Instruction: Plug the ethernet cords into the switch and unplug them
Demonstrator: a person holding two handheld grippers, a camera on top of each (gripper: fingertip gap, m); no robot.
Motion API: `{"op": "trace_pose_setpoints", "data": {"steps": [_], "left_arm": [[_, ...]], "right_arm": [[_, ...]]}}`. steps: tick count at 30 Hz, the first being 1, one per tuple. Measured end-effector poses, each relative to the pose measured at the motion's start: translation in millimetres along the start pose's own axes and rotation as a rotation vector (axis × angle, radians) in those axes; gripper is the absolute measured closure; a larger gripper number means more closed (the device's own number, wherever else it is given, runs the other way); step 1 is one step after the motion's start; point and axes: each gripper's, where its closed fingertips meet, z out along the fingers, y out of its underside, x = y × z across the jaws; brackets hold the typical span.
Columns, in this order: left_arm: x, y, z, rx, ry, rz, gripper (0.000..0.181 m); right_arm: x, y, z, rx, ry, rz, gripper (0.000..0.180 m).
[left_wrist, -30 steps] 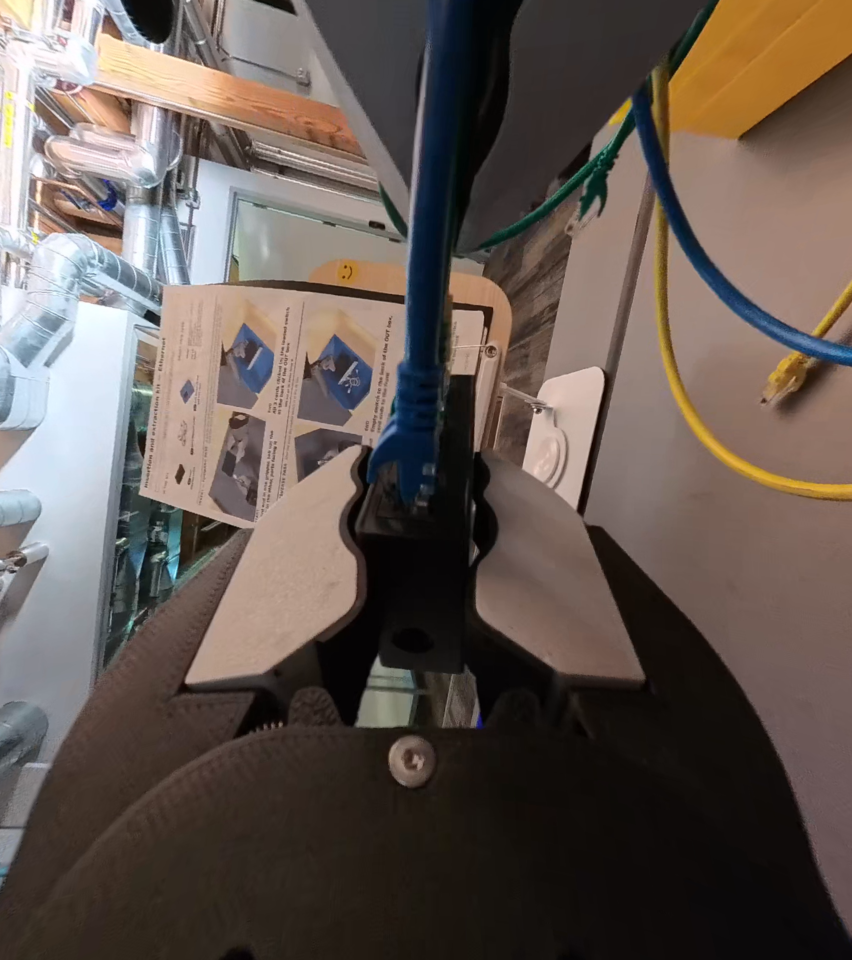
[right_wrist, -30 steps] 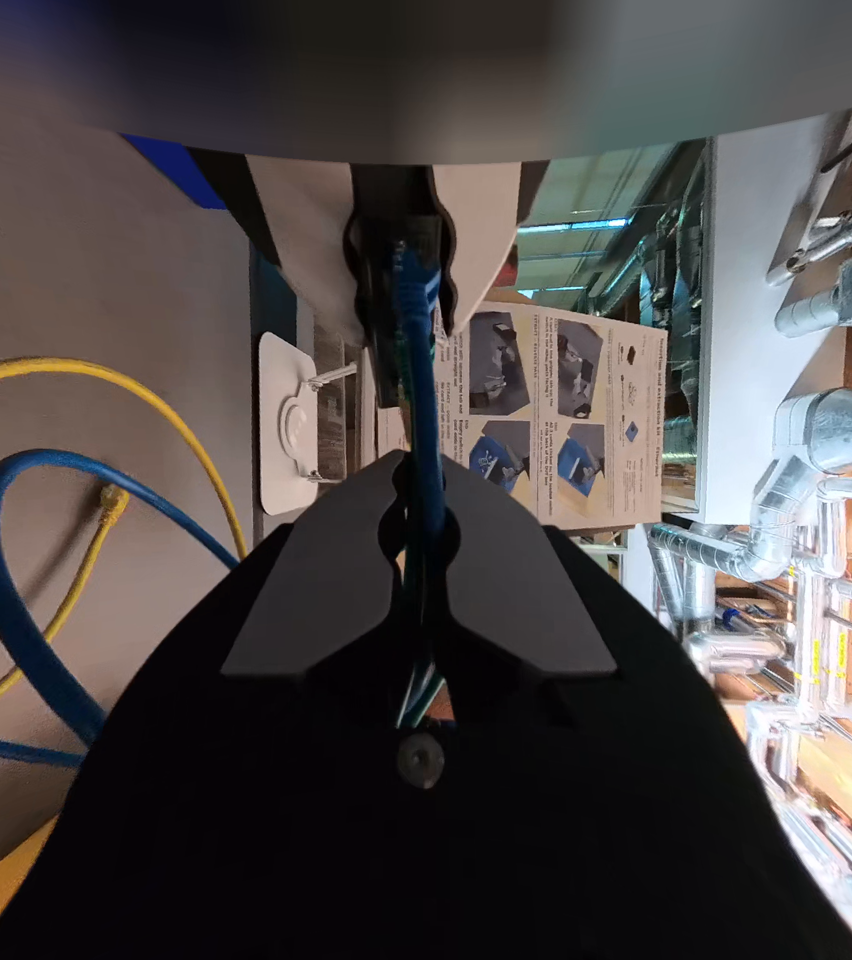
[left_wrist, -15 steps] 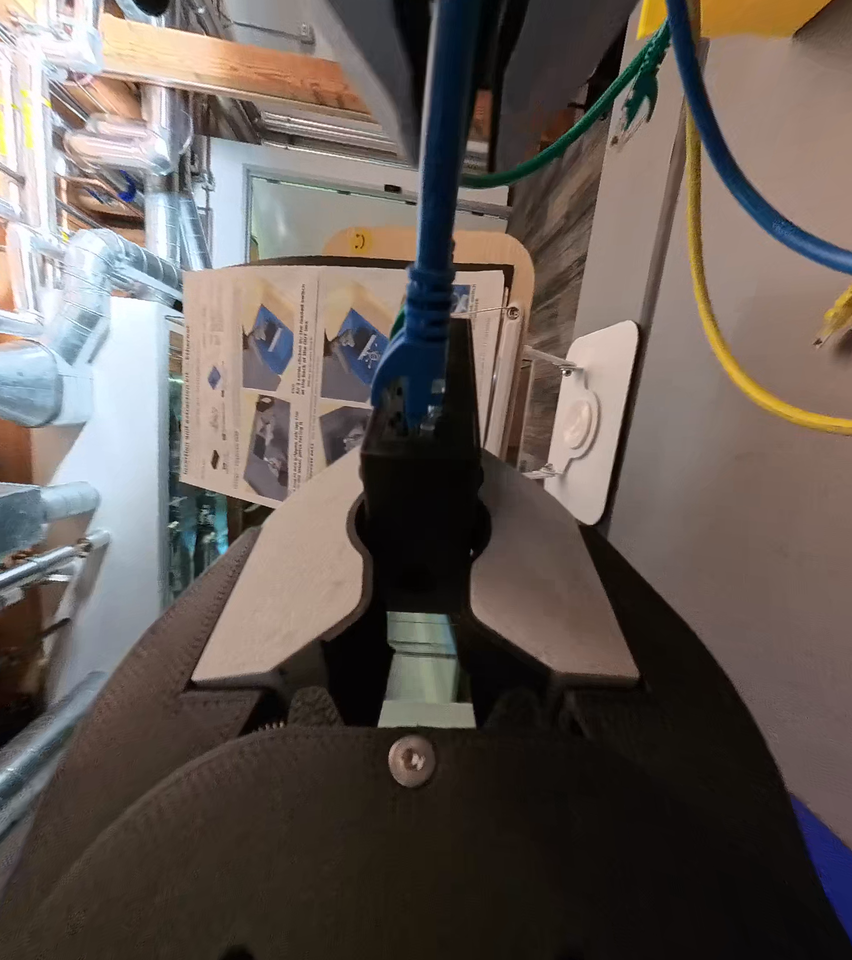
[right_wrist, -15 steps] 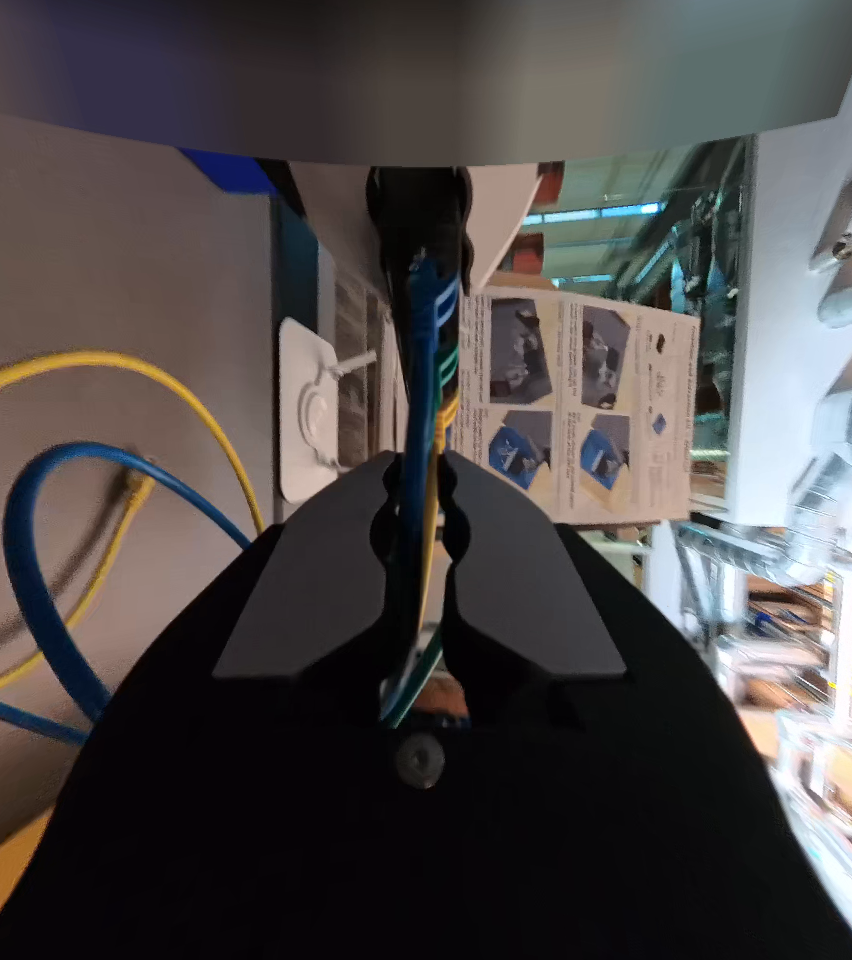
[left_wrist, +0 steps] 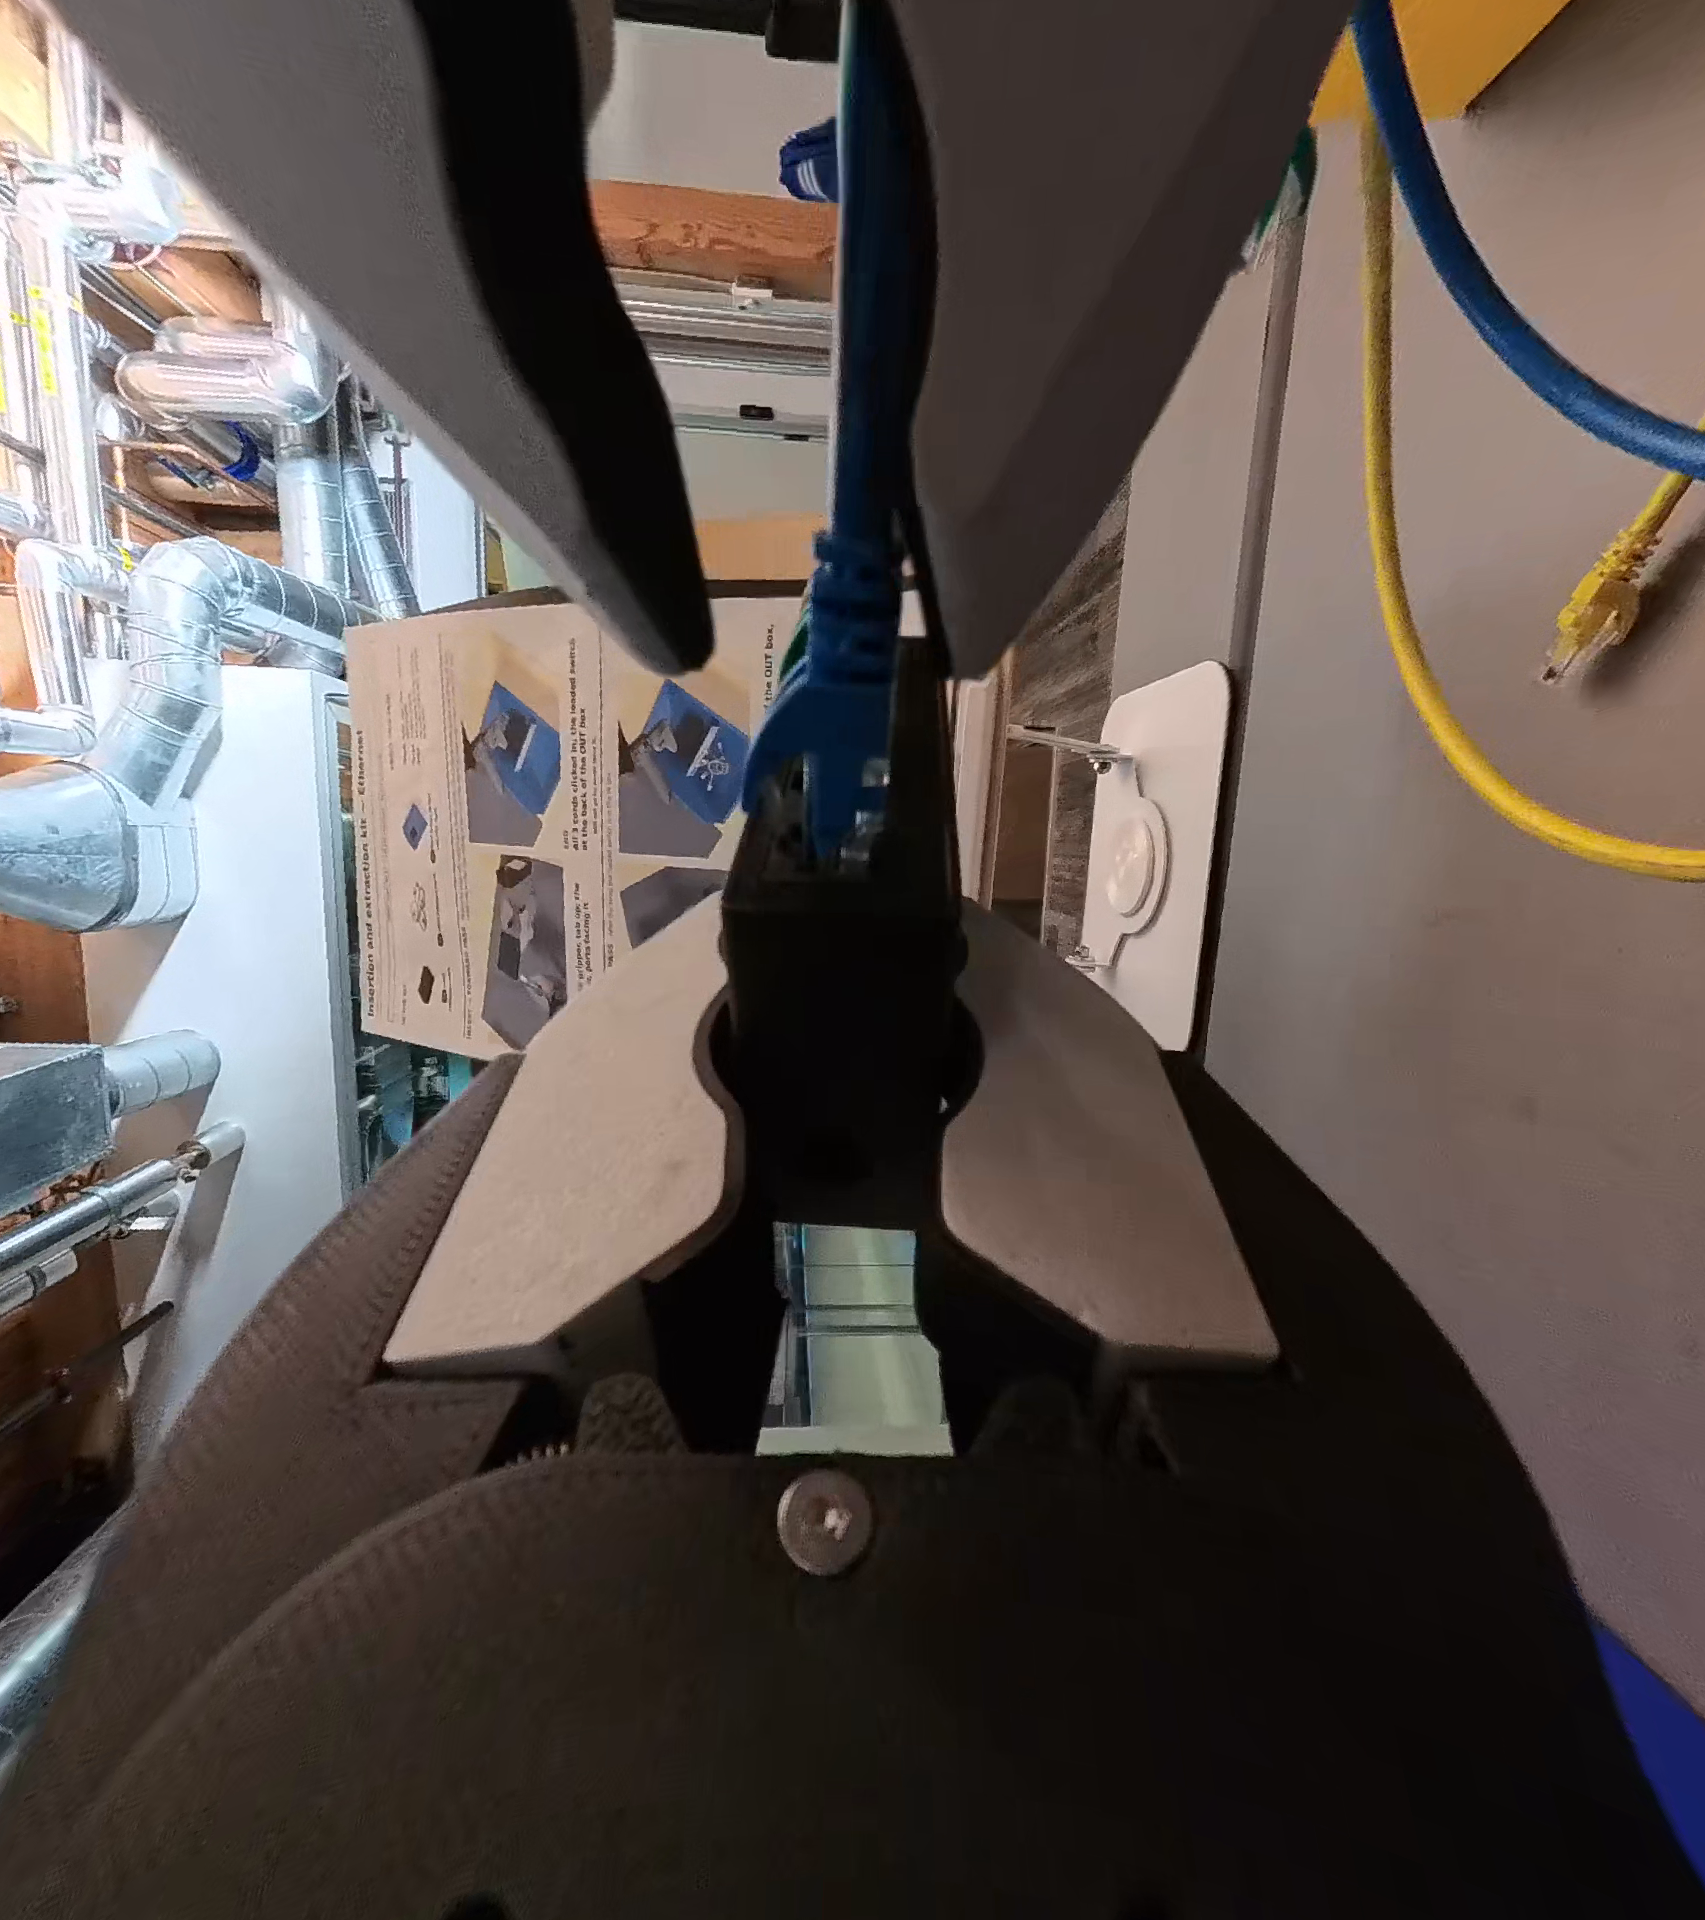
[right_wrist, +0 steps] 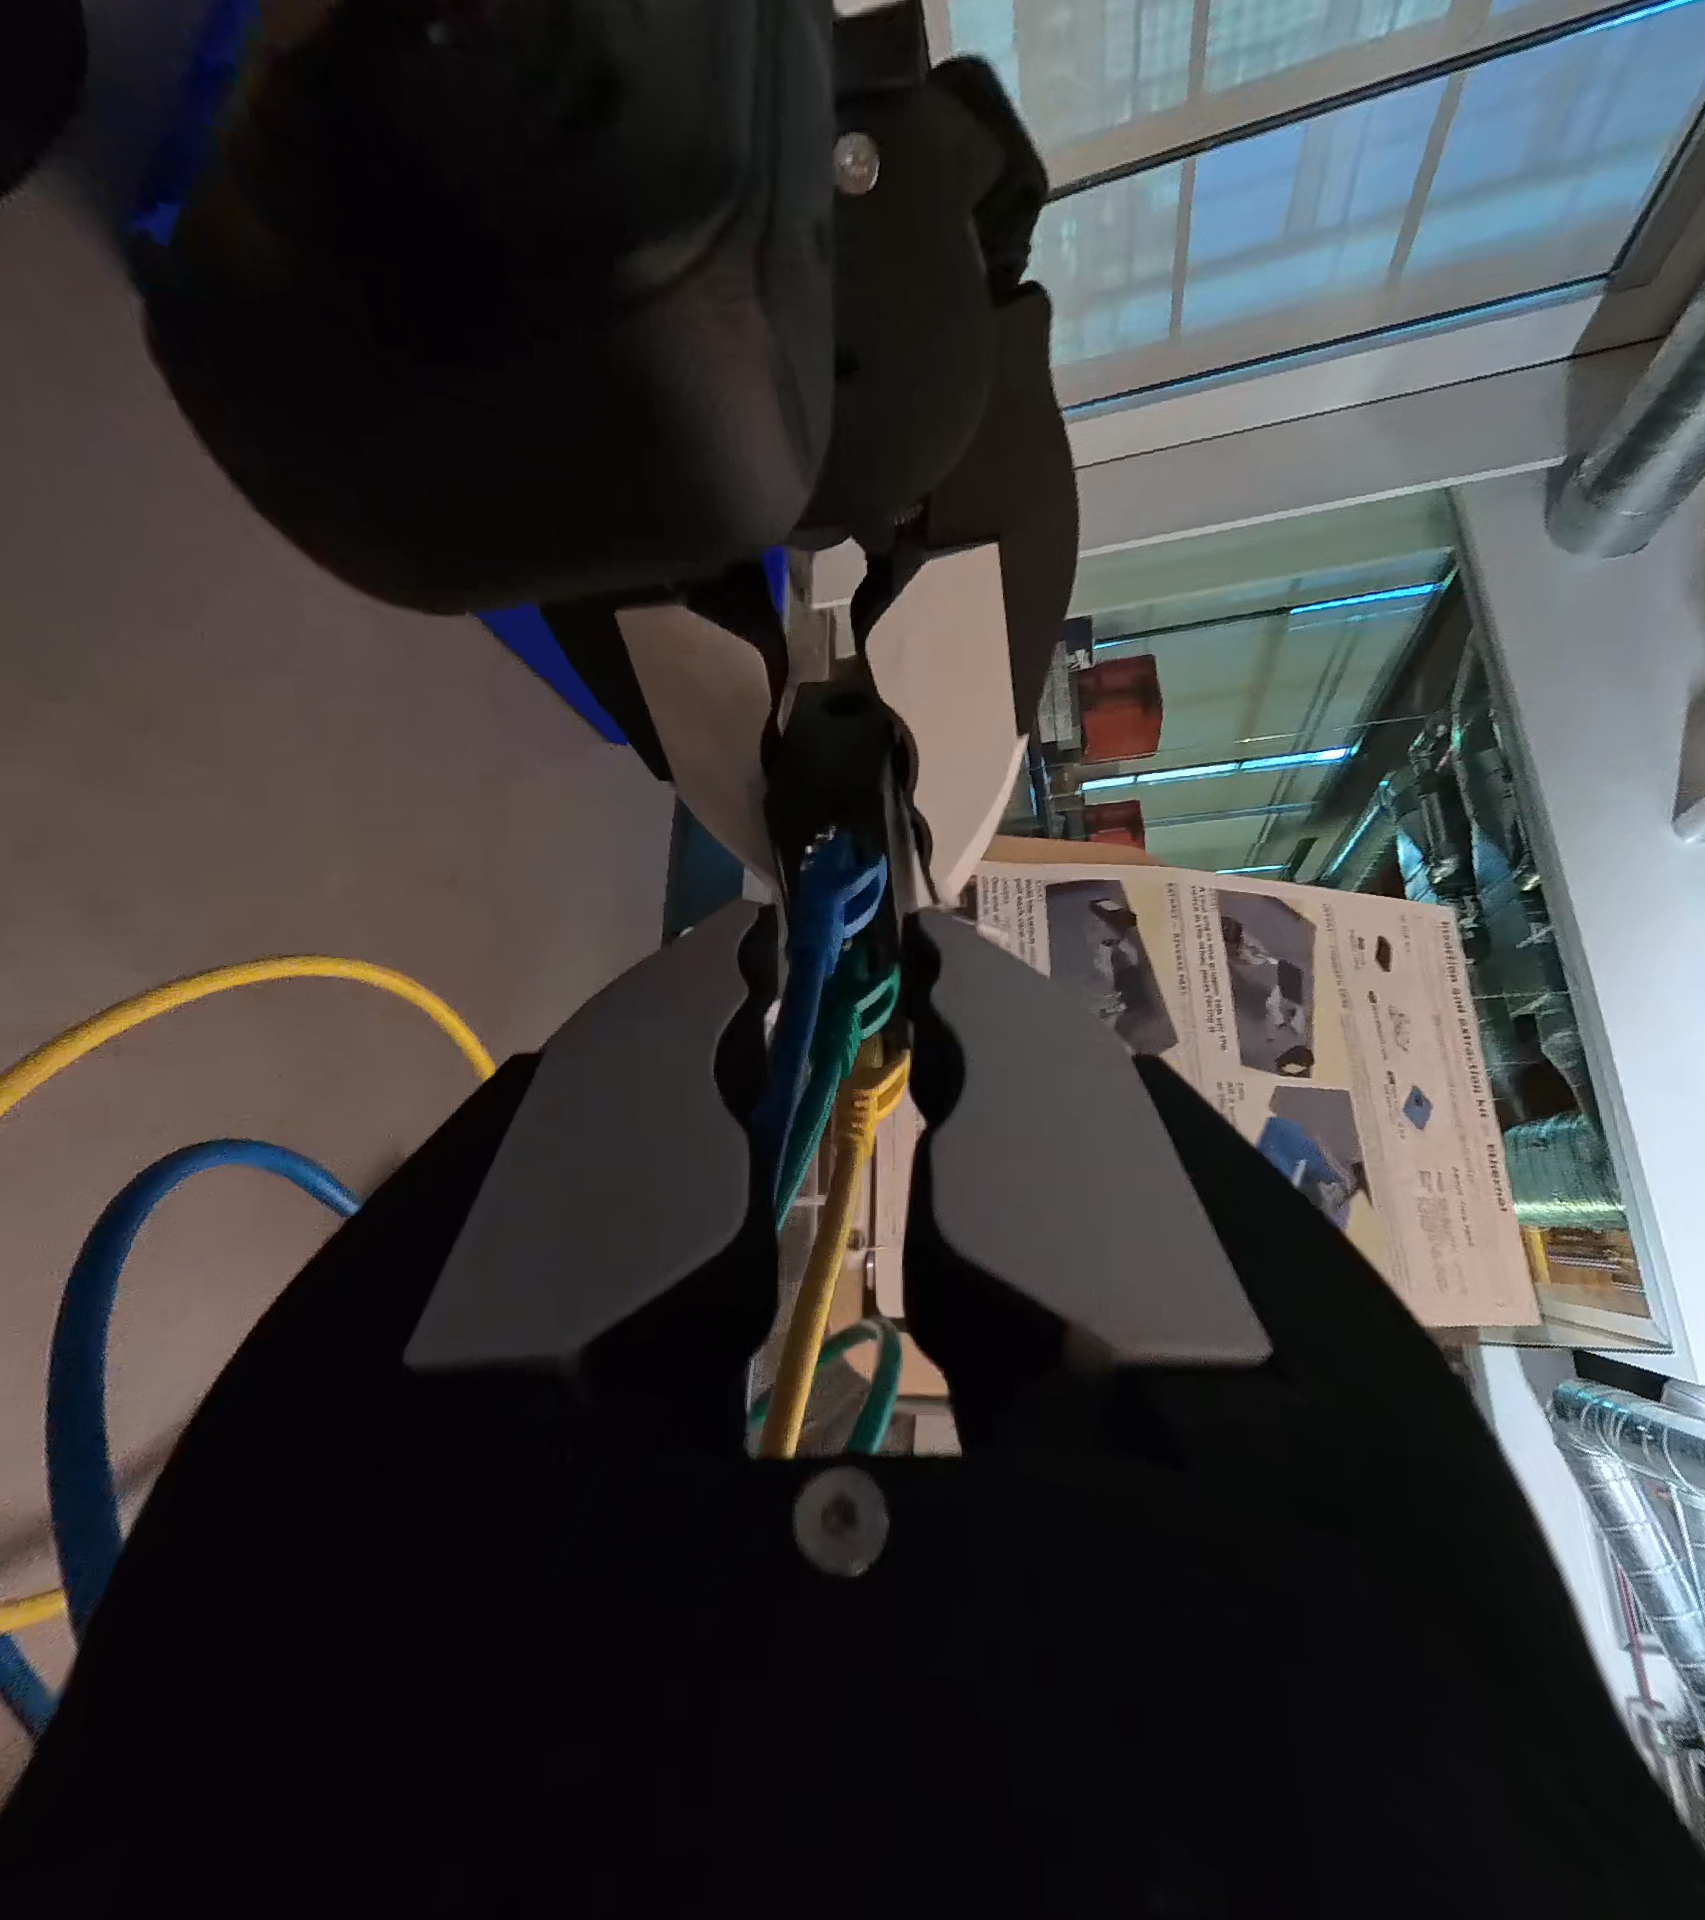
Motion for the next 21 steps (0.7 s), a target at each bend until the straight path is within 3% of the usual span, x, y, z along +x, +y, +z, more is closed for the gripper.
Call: {"op": "trace_pose_setpoints", "data": {"steps": [21], "left_arm": [[2.6, -10.2, -0.6, 0.010, -0.003, 0.031, 0.151]], "right_arm": [[-6.2, -0.9, 7.2, -0.005, -0.015, -0.019, 0.162]]}}
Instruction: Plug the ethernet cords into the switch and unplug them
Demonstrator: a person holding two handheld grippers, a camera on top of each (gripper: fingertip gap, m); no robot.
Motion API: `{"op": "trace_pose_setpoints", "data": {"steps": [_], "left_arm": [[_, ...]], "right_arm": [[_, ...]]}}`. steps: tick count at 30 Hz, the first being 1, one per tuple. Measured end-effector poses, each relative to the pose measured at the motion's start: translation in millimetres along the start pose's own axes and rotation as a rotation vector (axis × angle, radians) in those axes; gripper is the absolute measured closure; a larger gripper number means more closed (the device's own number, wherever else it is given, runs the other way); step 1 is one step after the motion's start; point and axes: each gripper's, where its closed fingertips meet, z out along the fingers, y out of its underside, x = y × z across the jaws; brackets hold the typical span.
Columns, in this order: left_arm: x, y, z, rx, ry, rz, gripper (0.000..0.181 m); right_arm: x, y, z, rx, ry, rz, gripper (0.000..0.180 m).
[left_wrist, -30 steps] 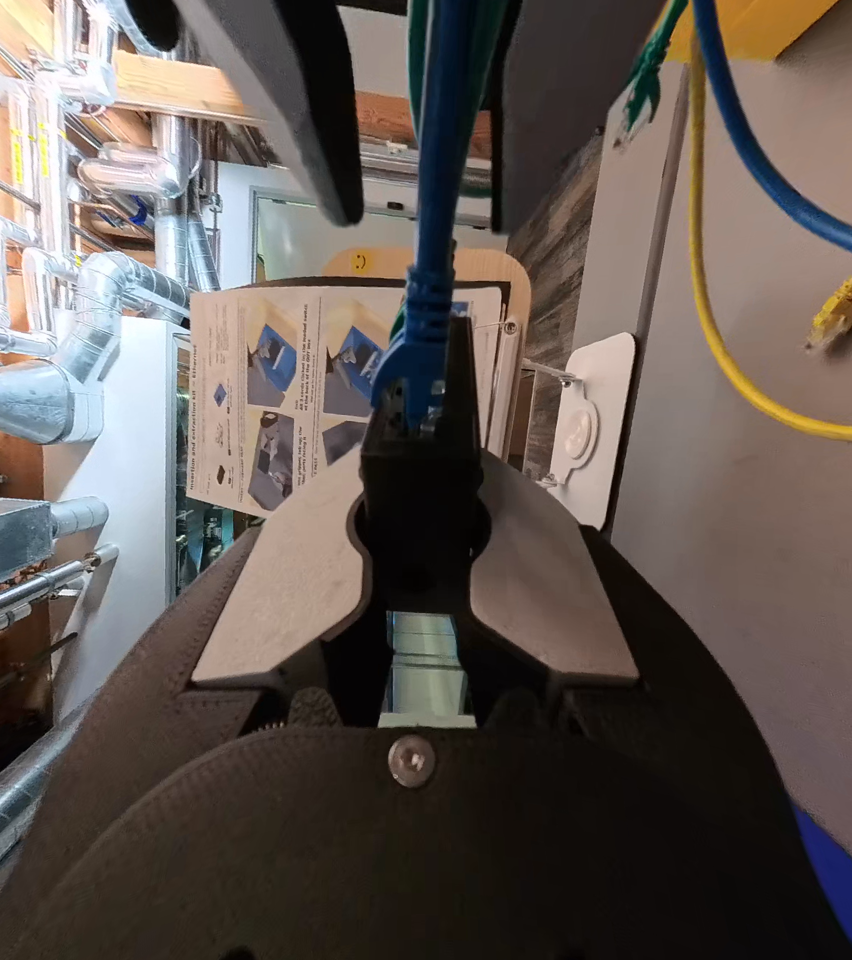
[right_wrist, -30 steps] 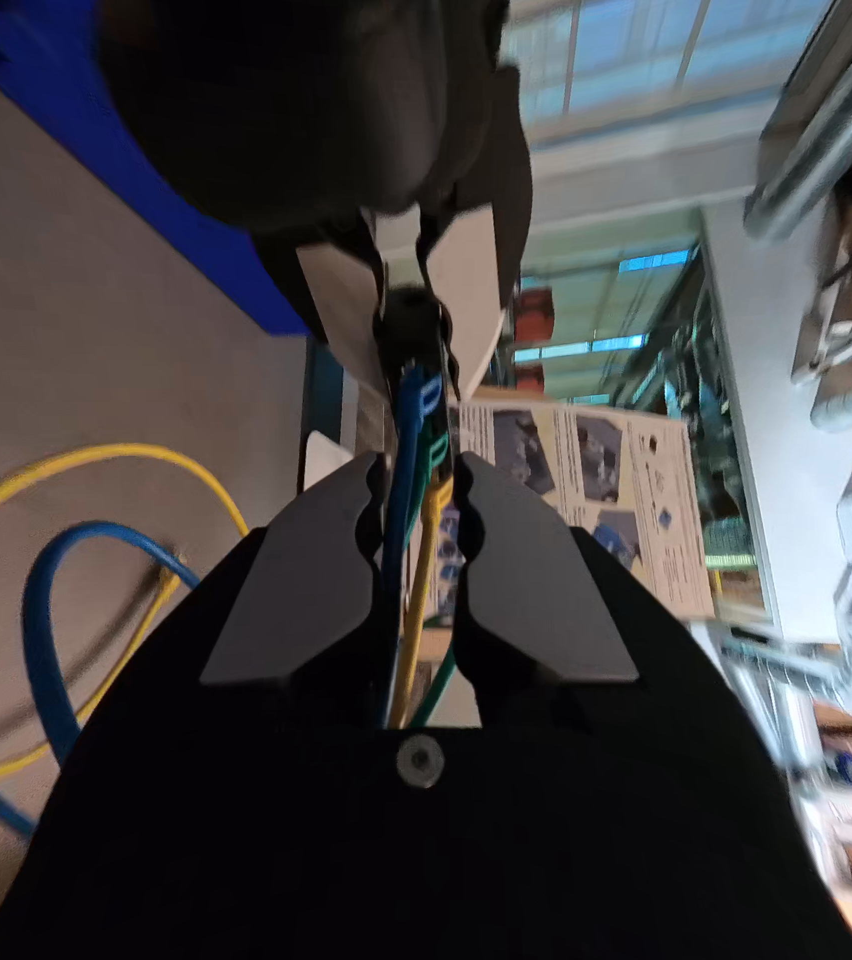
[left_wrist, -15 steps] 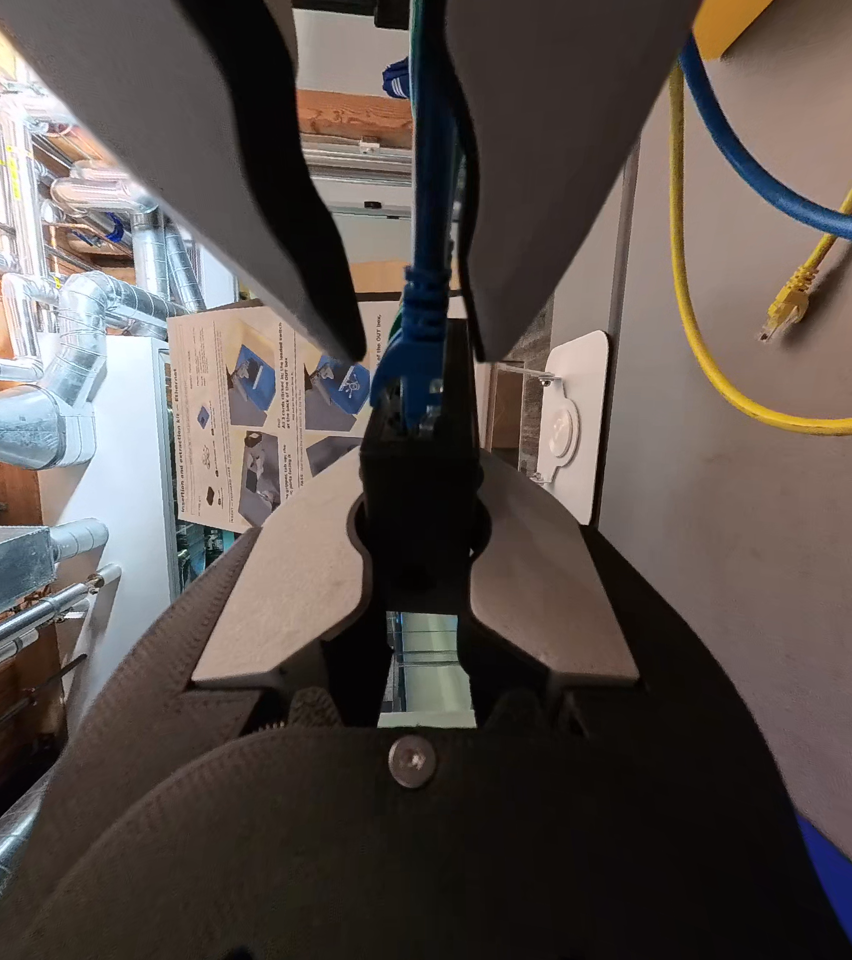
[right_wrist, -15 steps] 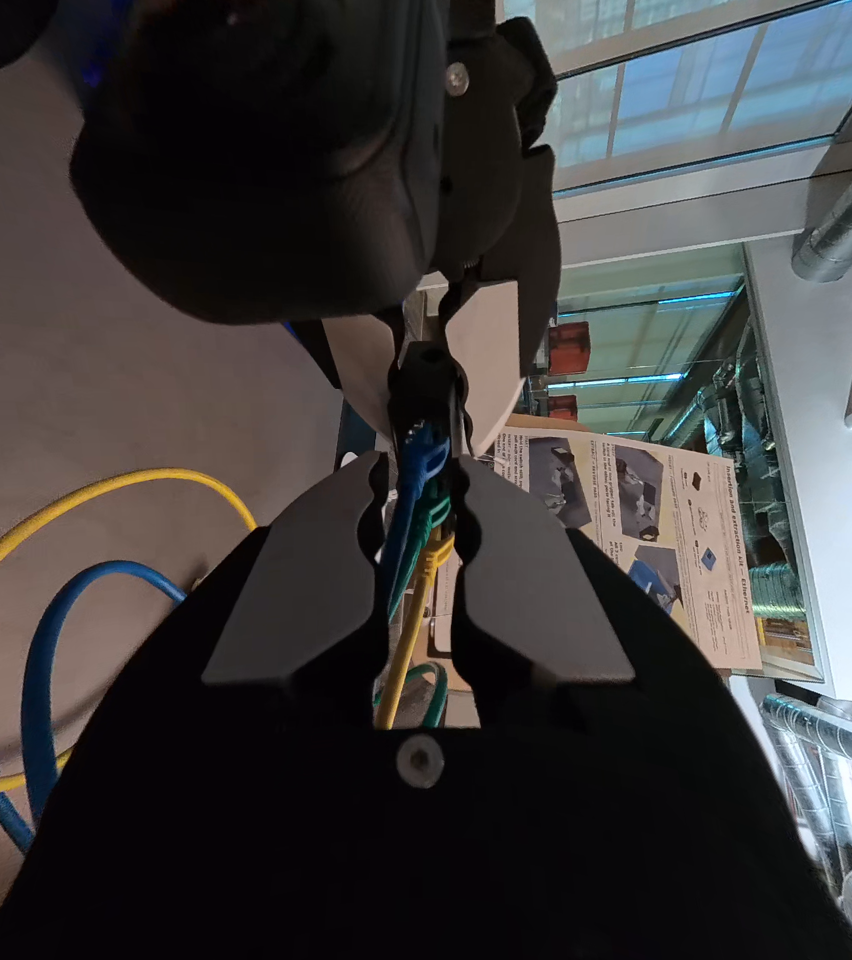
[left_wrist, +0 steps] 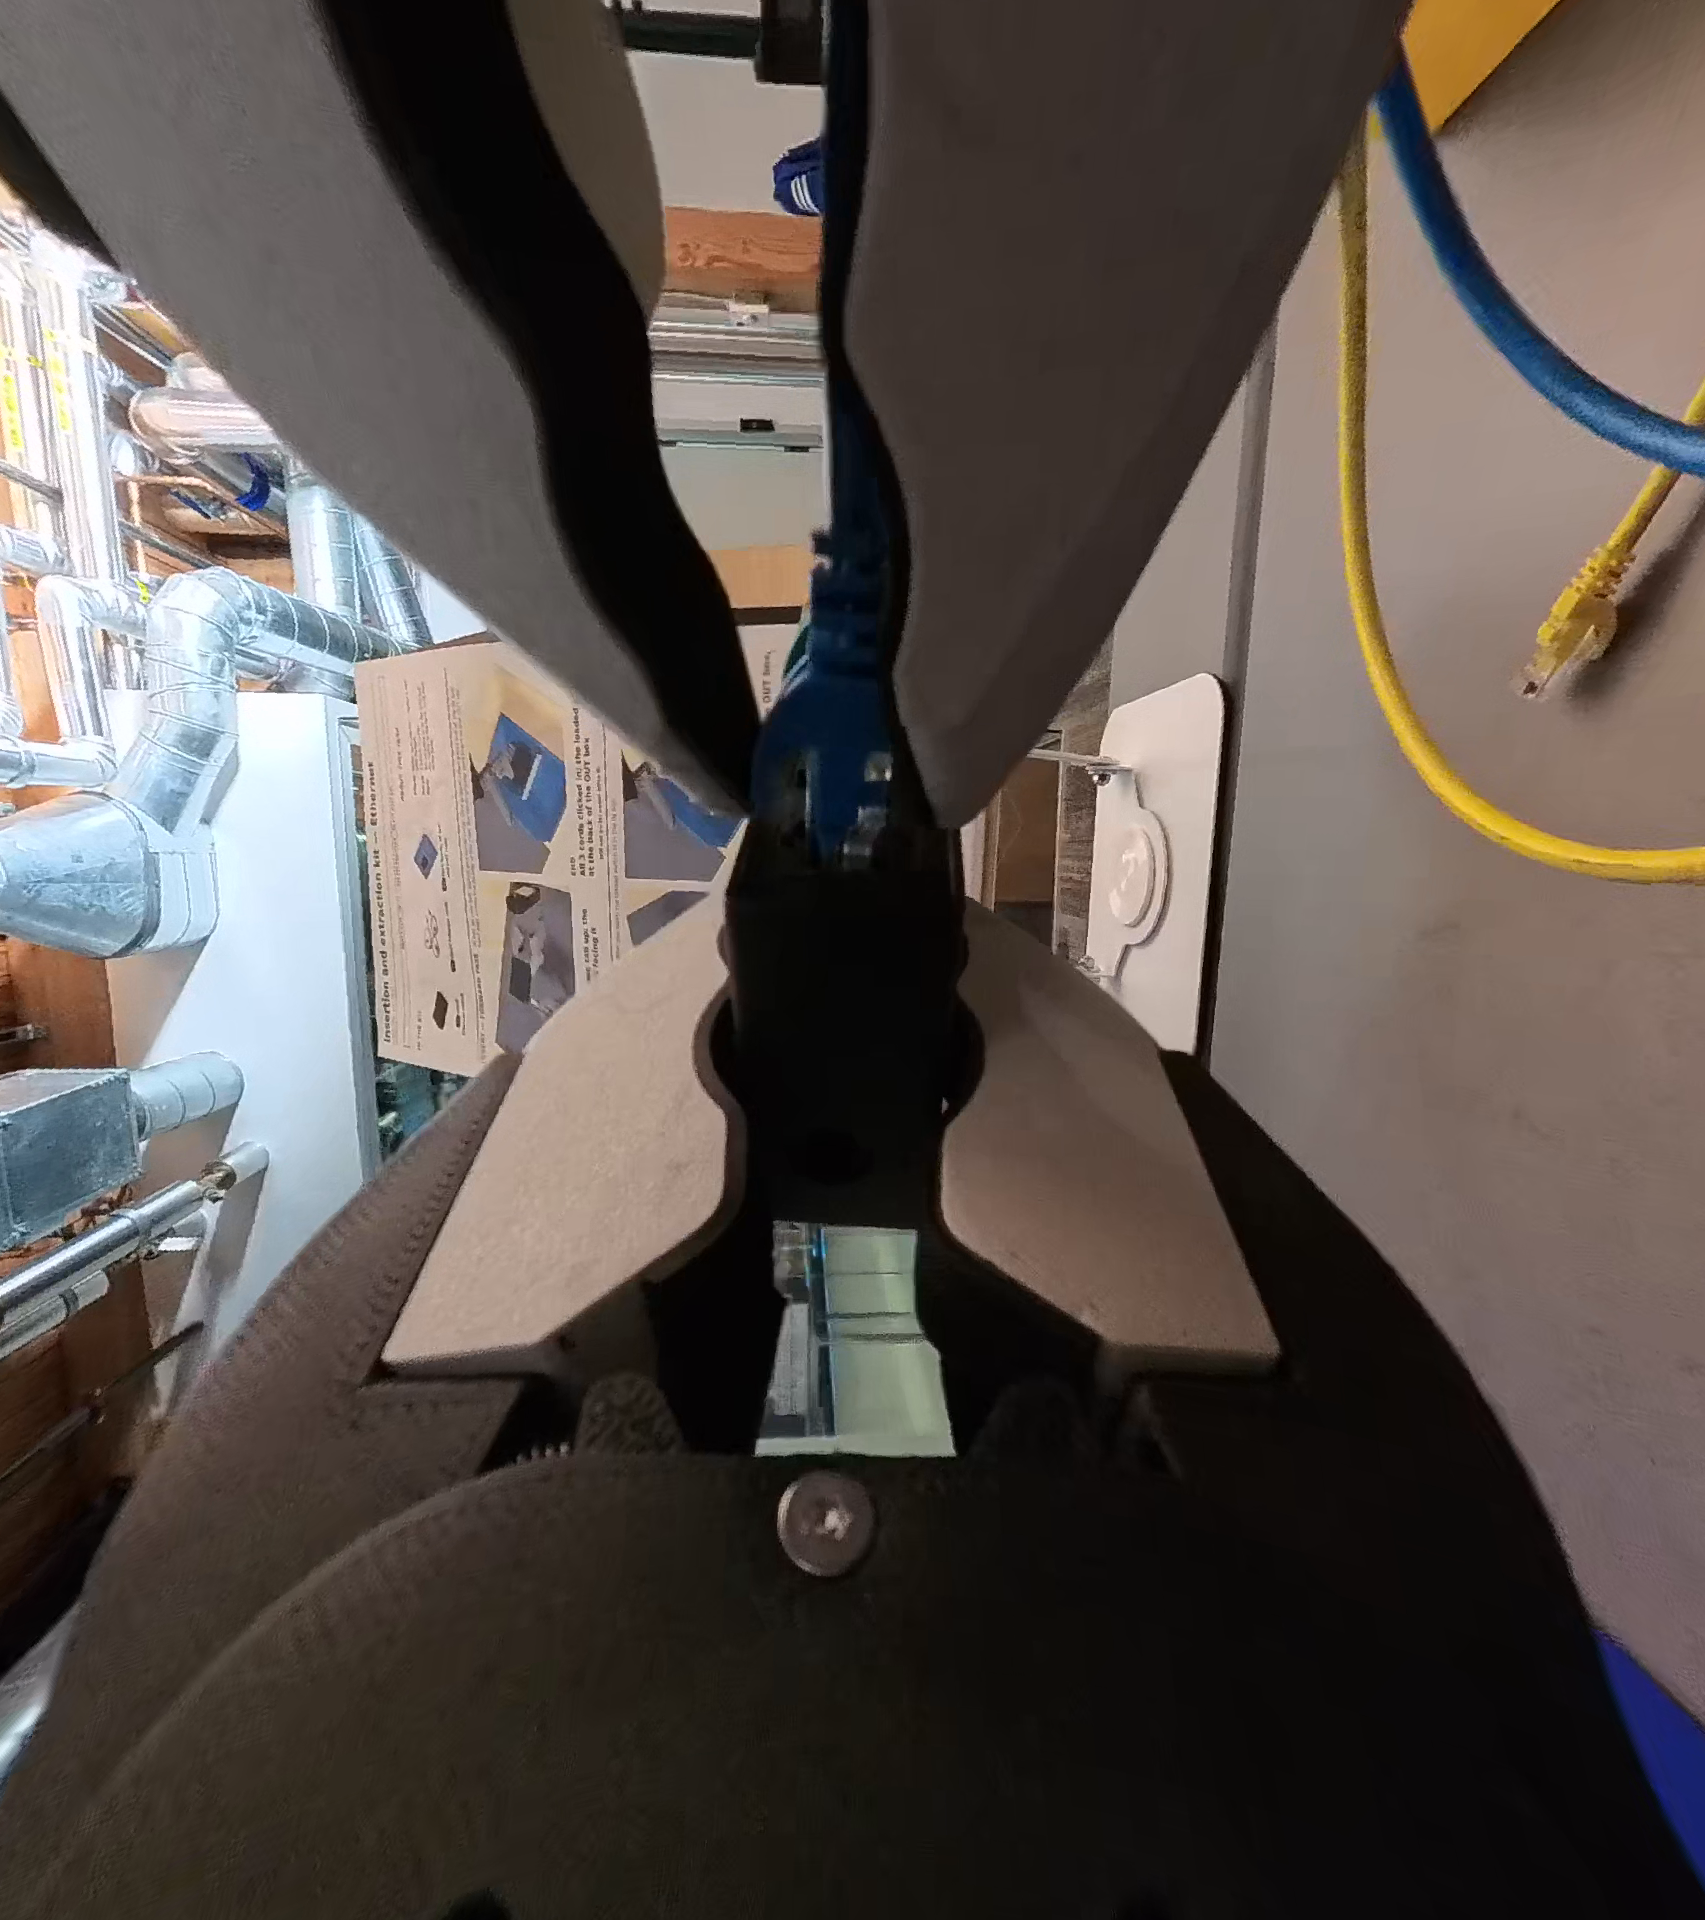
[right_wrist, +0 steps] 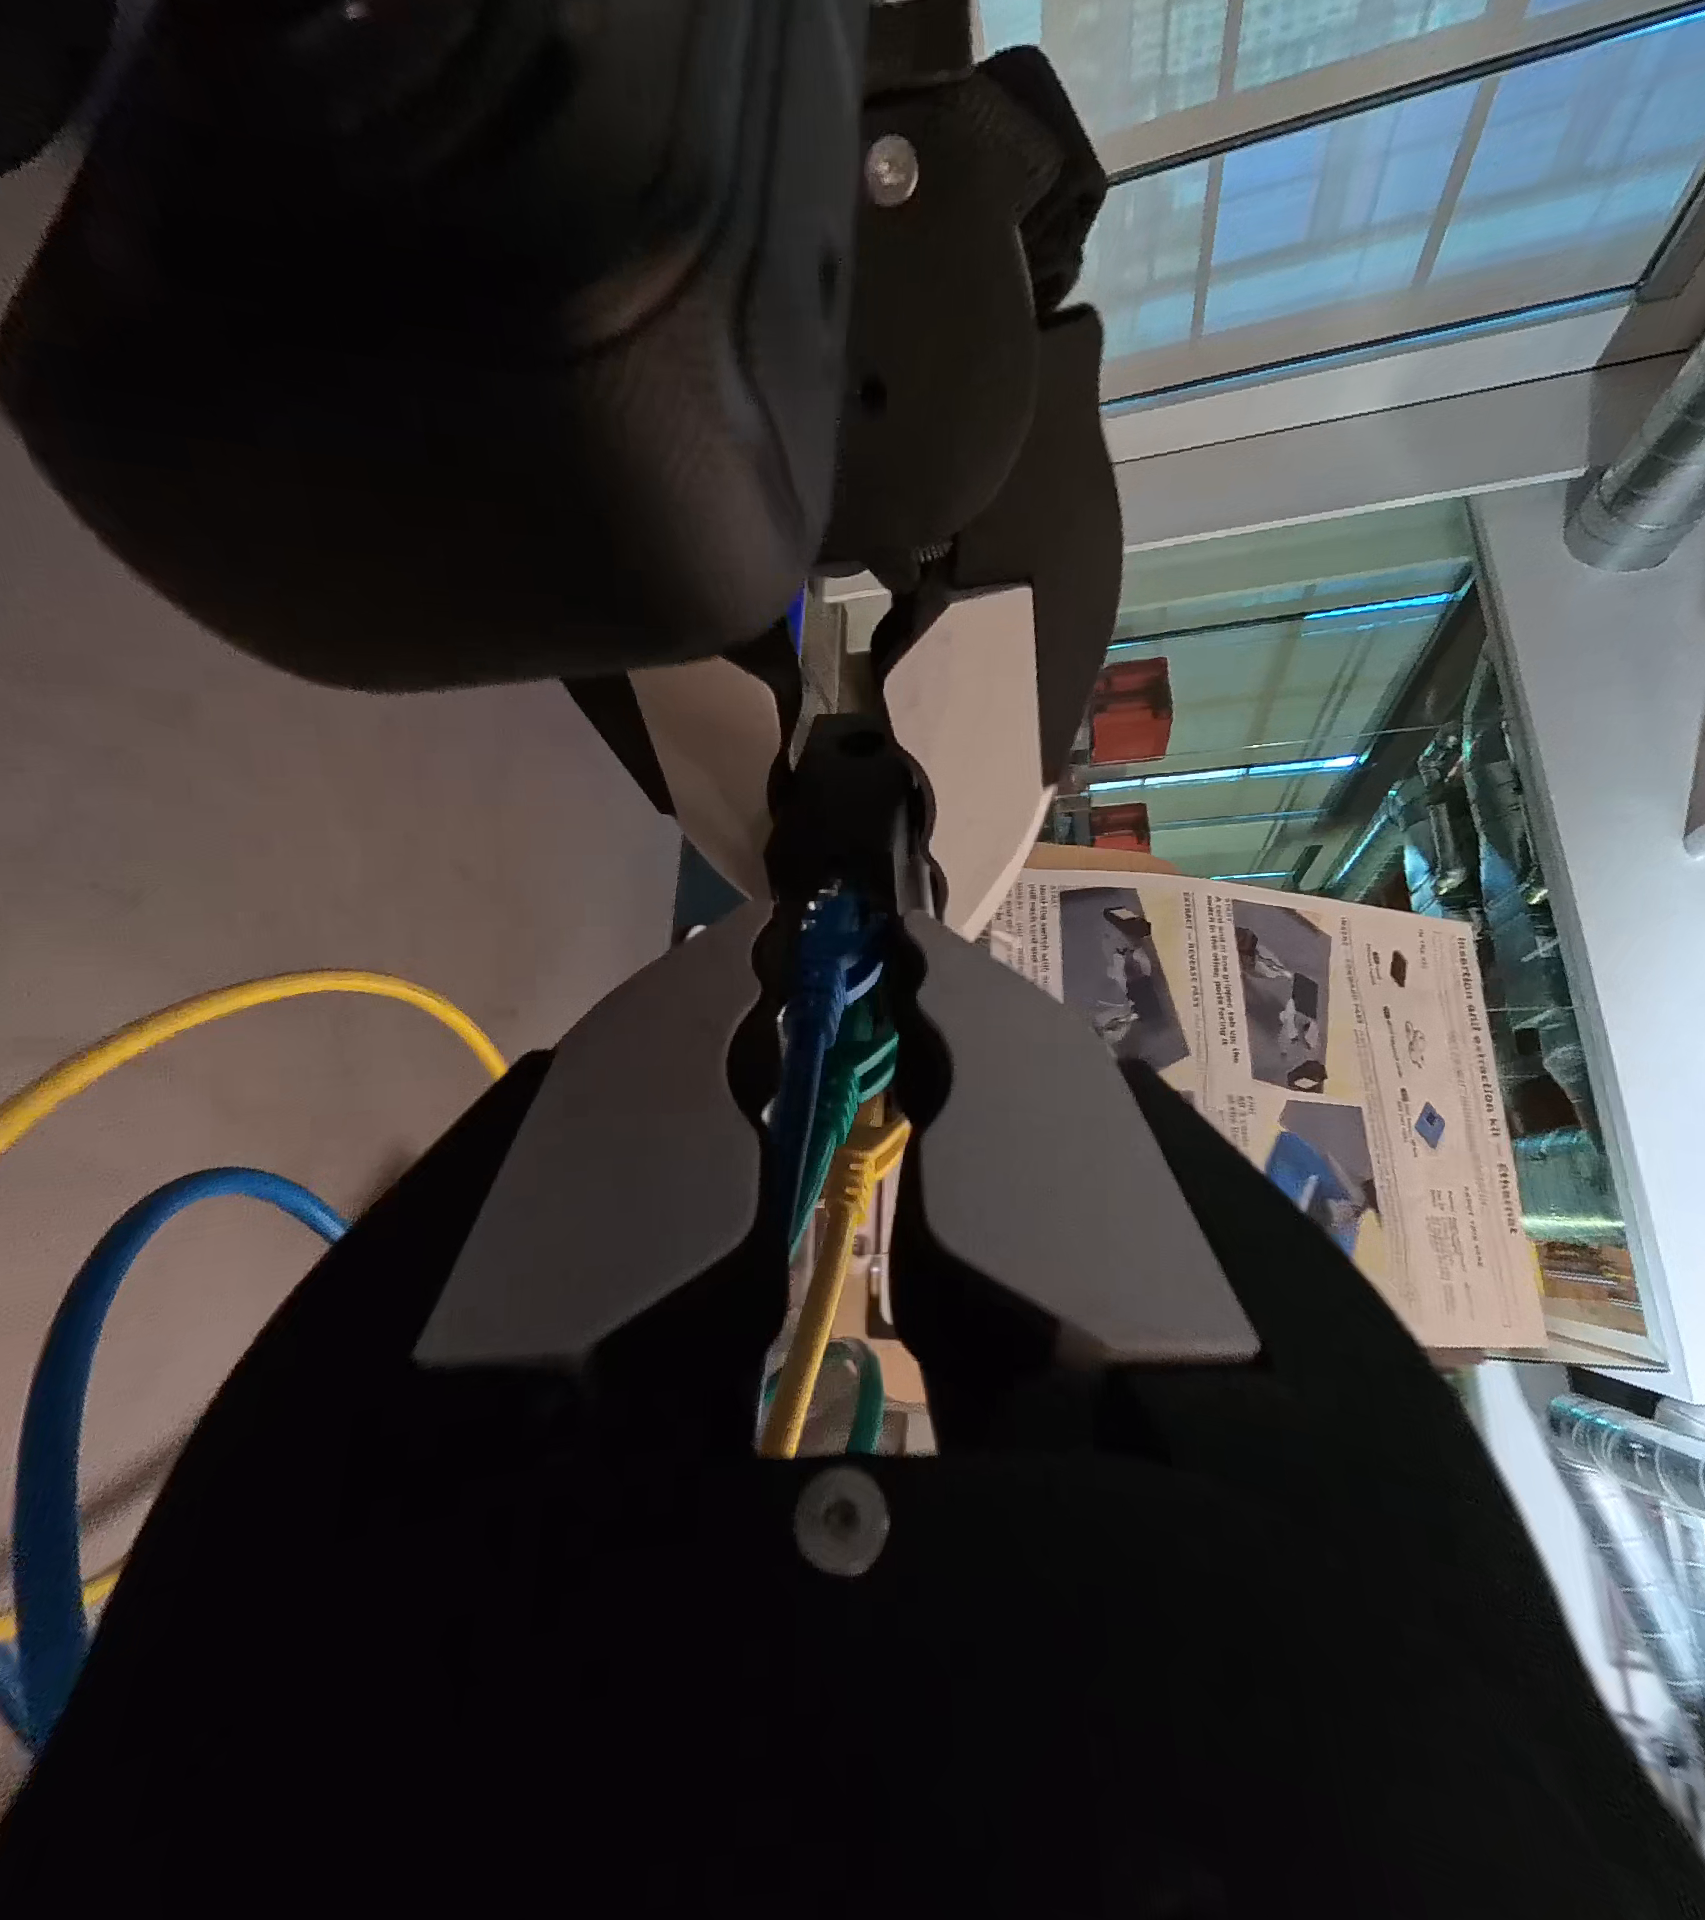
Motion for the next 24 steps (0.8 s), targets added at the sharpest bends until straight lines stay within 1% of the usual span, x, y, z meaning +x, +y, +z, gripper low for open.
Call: {"op": "trace_pose_setpoints", "data": {"steps": [3, 7, 15, 17, 18, 19, 20, 21, 22, 24], "left_arm": [[1, 0, 1, 0.011, -0.005, 0.009, 0.150], [20, 5, 9, -0.018, 0.096, 0.006, 0.150], [46, 4, 18, -0.004, 0.183, 0.039, 0.150], [48, 6, 19, -0.025, 0.189, 0.045, 0.150], [39, 16, 21, -0.075, 0.140, 0.051, 0.151], [20, 31, 22, -0.131, 0.063, 0.020, 0.150], [11, 43, 17, -0.144, 0.089, -0.040, 0.150], [5, 49, 10, -0.127, 0.124, -0.101, 0.150], [3, 54, 4, -0.122, 0.147, -0.097, 0.150], [-10, 70, -2, -0.152, 0.092, -0.090, 0.151]], "right_arm": [[-3, 0, 1, 0.010, -0.026, 0.051, 0.163], [-17, 7, 8, -0.045, -0.092, 0.070, 0.164], [-39, 19, 13, -0.084, -0.213, 0.092, 0.163], [-41, 20, 12, -0.082, -0.228, 0.090, 0.163], [-46, 20, 9, -0.082, -0.269, 0.094, 0.164], [-82, 11, -1, -0.037, -0.516, 0.087, 0.164], [-85, 9, 9, -0.049, -0.472, 0.036, 0.164], [-77, 12, 24, -0.086, -0.363, -0.040, 0.165], [-74, 10, 29, -0.081, -0.333, -0.057, 0.165], [-66, 2, 25, -0.011, -0.333, 0.057, 0.165]]}}
